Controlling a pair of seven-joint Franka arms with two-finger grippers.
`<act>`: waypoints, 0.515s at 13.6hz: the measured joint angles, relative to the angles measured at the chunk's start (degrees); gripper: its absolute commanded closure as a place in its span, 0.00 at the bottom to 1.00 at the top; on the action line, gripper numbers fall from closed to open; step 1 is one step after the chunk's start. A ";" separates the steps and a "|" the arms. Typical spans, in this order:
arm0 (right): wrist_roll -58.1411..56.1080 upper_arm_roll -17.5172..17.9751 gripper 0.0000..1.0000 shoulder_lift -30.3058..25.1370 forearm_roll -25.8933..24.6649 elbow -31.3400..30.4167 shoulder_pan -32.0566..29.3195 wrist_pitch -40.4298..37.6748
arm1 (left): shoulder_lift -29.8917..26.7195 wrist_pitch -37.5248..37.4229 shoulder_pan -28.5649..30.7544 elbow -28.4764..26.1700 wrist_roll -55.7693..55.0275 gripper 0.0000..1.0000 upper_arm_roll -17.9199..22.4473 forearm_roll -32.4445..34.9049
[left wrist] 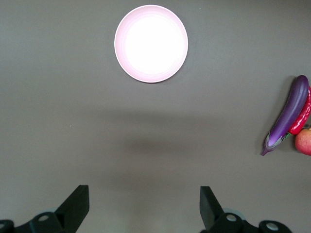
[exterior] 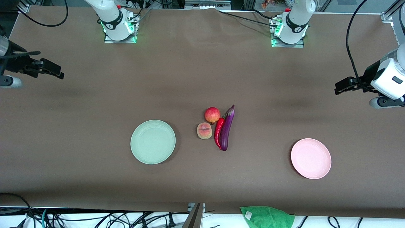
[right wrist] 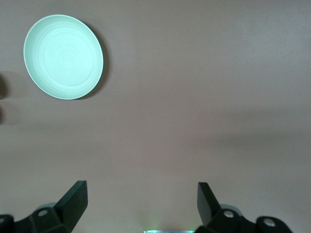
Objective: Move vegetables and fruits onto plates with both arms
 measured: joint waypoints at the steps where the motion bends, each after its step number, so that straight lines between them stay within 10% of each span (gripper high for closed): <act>1: 0.00 0.00 0.00 0.56 -0.04 0.00 0.00 0.01 | 0.00 0.00 0.00 0.00 0.00 0.00 0.00 0.00; 7: -0.43 0.25 0.00 4.43 -0.90 -0.01 0.60 -0.99 | 0.01 0.00 0.04 0.02 0.00 0.00 0.04 0.00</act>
